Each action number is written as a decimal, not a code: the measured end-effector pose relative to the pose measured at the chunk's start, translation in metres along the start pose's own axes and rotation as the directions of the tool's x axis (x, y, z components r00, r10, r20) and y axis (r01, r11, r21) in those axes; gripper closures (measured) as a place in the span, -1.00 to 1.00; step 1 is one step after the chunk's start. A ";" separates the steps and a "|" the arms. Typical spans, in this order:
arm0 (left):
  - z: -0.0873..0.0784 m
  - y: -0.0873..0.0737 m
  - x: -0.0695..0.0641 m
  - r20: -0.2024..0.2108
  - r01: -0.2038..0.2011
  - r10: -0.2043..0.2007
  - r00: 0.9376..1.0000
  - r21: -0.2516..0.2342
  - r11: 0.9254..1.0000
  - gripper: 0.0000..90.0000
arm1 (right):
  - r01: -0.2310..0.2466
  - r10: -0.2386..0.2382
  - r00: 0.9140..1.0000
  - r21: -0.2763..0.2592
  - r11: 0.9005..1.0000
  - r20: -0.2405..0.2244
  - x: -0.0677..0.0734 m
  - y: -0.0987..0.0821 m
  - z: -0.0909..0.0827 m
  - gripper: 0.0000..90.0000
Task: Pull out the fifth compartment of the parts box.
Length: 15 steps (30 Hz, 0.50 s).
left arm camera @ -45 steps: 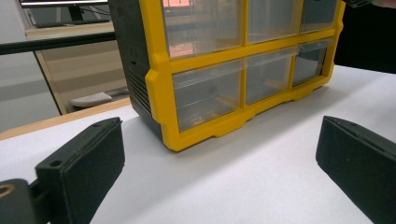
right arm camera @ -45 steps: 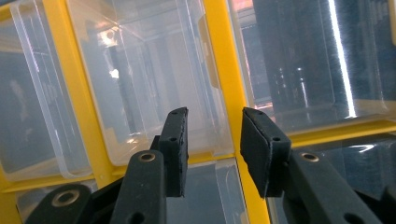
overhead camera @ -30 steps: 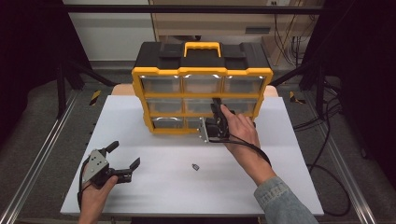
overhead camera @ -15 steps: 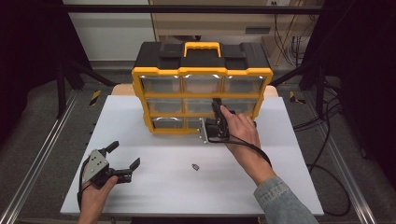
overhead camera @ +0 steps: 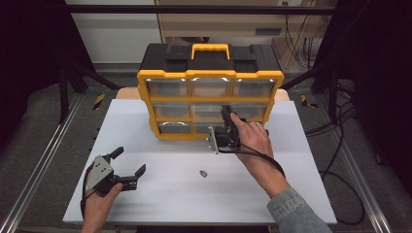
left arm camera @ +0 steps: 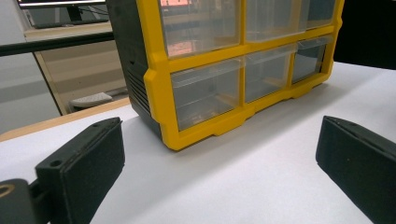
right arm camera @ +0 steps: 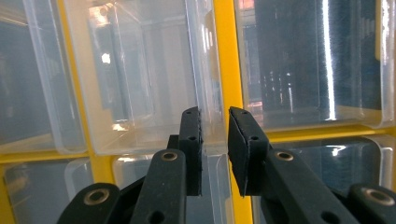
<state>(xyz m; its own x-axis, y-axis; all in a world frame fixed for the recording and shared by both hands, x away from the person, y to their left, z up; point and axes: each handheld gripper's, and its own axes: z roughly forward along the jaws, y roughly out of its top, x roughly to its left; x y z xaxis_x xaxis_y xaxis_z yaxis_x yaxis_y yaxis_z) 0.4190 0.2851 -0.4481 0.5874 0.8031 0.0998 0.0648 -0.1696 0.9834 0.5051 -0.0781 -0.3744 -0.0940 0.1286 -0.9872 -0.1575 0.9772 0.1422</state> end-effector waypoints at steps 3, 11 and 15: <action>0.000 0.000 0.000 0.000 -0.001 0.001 1.000 0.000 1.000 -0.98 | -0.002 0.002 1.000 -0.001 1.000 -0.002 0.001 0.001 -0.004 0.68; 0.000 0.000 0.000 -0.001 -0.001 0.001 1.000 0.001 1.000 -0.98 | -0.003 0.003 1.000 -0.010 1.000 -0.010 0.001 0.004 -0.017 0.68; 0.000 0.000 0.000 -0.002 -0.002 0.002 1.000 0.002 1.000 -0.98 | 0.004 -0.004 1.000 -0.014 1.000 -0.013 0.002 0.003 -0.021 0.68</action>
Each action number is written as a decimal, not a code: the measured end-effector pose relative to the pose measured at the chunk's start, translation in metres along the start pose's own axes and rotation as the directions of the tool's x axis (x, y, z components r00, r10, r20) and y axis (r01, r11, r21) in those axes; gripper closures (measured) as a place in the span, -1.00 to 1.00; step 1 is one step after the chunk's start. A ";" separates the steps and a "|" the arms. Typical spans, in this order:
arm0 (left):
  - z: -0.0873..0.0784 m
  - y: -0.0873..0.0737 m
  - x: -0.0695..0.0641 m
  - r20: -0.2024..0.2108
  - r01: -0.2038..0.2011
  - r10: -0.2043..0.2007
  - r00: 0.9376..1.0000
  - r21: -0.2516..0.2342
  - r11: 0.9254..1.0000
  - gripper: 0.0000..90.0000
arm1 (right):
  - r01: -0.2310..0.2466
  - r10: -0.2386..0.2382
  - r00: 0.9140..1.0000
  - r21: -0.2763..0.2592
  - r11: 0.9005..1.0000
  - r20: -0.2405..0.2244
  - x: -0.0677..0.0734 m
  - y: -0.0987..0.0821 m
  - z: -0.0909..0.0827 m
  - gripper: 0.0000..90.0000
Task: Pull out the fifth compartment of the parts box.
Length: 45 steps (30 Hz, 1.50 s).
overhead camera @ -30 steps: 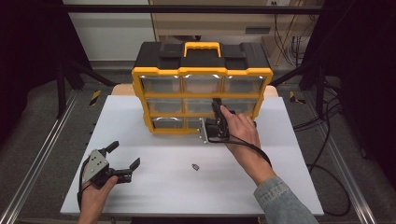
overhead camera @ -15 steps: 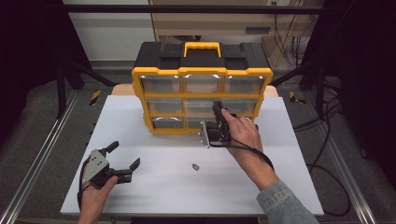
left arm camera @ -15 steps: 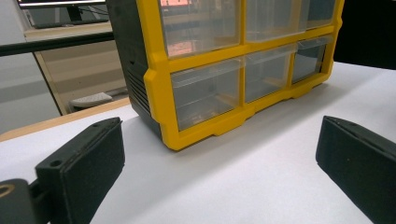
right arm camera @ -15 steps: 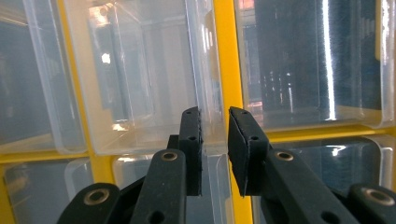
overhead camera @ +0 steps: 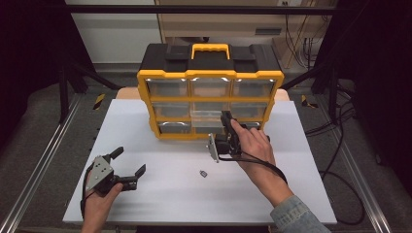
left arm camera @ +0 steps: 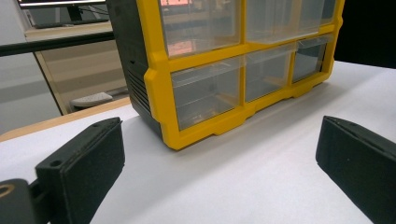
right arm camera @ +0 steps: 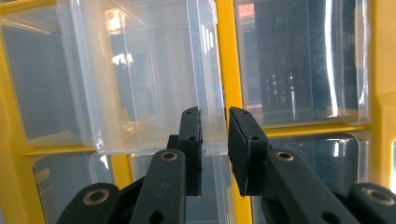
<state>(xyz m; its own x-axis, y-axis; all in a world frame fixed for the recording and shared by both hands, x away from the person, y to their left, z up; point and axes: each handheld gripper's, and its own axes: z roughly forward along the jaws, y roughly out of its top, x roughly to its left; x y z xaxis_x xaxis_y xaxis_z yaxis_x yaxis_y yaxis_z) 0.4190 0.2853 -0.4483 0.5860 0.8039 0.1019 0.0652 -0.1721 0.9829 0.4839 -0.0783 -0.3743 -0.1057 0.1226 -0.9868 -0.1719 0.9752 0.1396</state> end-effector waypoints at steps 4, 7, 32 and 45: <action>0.000 0.000 0.000 0.001 0.000 0.000 1.000 0.001 1.000 -0.98 | -0.004 0.004 1.000 -0.004 1.000 0.000 0.000 -0.001 -0.005 0.67; 0.001 0.000 -0.001 0.002 -0.001 0.001 1.000 0.004 1.000 -0.98 | -0.008 0.008 1.000 -0.005 1.000 -0.001 0.000 -0.001 -0.008 0.67; 0.001 0.000 -0.001 0.003 -0.003 0.003 1.000 0.007 1.000 -0.98 | -0.030 0.030 0.999 -0.011 0.999 -0.021 0.002 0.003 -0.027 0.66; 0.001 0.000 -0.001 0.003 -0.003 0.003 1.000 0.007 1.000 -0.98 | -0.039 0.039 0.999 -0.022 0.999 -0.027 0.001 0.005 -0.037 0.65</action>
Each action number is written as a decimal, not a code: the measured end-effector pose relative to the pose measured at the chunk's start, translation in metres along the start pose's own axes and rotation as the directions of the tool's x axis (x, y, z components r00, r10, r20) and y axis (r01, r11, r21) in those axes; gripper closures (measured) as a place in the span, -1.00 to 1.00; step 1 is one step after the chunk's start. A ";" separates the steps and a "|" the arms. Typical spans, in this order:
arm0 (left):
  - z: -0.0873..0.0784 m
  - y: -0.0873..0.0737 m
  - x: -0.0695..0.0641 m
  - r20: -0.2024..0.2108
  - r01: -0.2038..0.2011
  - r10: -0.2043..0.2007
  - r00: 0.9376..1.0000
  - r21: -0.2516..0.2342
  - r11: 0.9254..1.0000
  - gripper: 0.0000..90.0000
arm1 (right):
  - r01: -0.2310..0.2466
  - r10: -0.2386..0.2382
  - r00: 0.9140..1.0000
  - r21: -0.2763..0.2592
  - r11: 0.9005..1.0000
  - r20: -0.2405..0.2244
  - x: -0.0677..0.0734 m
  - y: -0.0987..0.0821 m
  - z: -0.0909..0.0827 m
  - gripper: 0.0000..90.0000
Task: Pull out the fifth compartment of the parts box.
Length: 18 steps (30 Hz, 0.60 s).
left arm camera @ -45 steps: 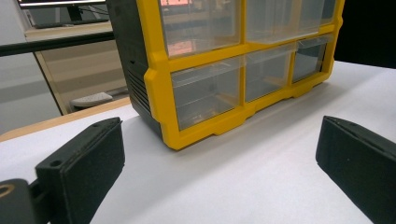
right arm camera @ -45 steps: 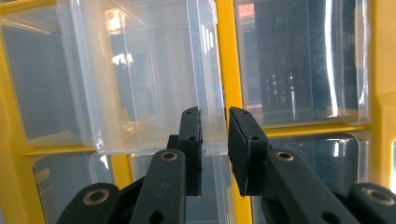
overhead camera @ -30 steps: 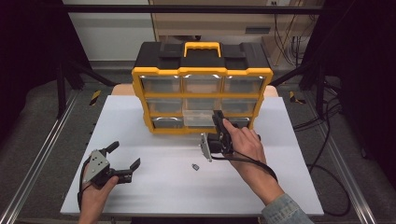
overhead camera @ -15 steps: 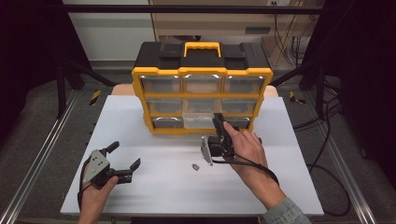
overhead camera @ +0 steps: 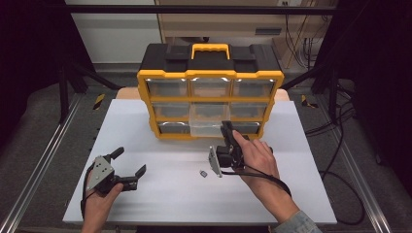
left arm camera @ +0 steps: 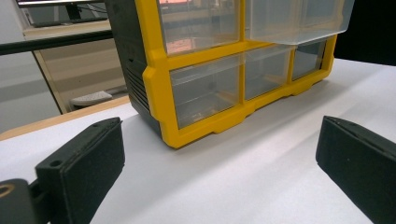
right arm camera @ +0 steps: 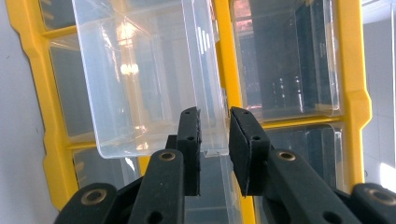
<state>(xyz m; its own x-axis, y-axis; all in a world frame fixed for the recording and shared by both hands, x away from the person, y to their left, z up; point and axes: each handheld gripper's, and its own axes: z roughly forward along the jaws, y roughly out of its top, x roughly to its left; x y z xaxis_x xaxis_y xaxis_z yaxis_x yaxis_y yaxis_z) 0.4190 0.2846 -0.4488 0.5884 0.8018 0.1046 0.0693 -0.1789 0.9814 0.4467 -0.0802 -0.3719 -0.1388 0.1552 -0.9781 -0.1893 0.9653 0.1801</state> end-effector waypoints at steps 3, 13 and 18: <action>0.000 0.000 0.000 -0.001 0.001 -0.001 1.000 -0.001 1.000 -0.98 | -0.005 0.005 1.000 -0.001 1.000 -0.001 0.000 -0.001 -0.002 0.65; 0.000 0.000 0.000 0.001 -0.001 0.001 1.000 0.002 1.000 -0.97 | -0.013 0.013 1.000 -0.011 1.000 -0.005 0.001 0.001 -0.009 0.64; 0.000 0.000 0.000 0.001 -0.002 0.002 1.000 0.002 1.000 -0.98 | -0.016 0.016 1.000 -0.011 1.000 -0.008 0.003 0.000 -0.010 0.64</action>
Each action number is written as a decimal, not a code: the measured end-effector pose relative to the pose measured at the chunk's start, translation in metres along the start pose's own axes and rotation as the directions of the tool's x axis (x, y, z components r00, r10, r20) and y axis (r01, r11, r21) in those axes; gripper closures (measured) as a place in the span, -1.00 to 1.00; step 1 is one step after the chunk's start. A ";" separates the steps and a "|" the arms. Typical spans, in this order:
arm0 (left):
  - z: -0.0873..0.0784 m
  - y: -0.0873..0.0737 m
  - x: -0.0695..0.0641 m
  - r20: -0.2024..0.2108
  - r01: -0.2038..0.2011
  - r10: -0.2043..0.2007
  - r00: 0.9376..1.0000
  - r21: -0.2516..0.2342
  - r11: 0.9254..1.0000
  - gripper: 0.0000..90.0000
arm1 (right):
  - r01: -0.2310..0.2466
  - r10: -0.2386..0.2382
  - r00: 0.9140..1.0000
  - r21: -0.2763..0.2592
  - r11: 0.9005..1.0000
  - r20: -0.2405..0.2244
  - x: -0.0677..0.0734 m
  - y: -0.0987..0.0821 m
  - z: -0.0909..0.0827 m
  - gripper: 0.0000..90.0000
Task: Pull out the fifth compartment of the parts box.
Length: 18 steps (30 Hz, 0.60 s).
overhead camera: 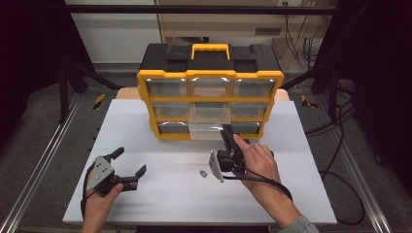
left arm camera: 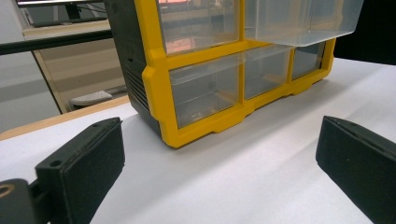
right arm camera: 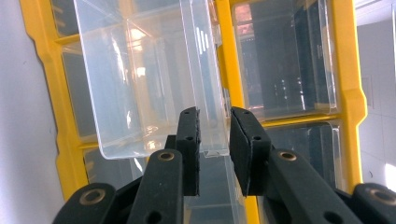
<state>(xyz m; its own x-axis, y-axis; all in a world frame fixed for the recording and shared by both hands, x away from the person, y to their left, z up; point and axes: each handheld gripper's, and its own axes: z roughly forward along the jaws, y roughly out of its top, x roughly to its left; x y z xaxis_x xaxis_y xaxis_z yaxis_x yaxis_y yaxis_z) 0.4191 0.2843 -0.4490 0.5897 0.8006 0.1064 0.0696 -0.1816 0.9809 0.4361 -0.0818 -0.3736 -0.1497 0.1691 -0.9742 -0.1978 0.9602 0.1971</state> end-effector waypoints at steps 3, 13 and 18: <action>0.000 0.000 0.000 0.001 0.002 -0.002 1.000 0.001 1.000 -0.98 | -0.002 0.002 1.000 0.001 1.000 -0.002 0.001 -0.001 -0.001 0.63; 0.000 0.000 0.000 0.001 0.000 0.000 1.000 0.004 1.000 -0.98 | -0.010 0.010 1.000 -0.006 1.000 -0.004 0.004 -0.001 -0.001 0.63; 0.001 0.000 -0.001 0.002 -0.001 0.001 1.000 0.003 1.000 -0.98 | -0.016 0.016 1.000 -0.004 1.000 -0.010 0.003 -0.001 -0.002 0.63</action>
<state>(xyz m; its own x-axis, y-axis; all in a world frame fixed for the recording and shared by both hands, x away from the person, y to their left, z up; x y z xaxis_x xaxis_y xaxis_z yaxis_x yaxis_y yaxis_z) 0.4191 0.2835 -0.4493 0.5914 0.7993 0.1066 0.0719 -0.1840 0.9803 0.4343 -0.0821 -0.3765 -0.1626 0.1820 -0.9698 -0.1988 0.9566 0.2129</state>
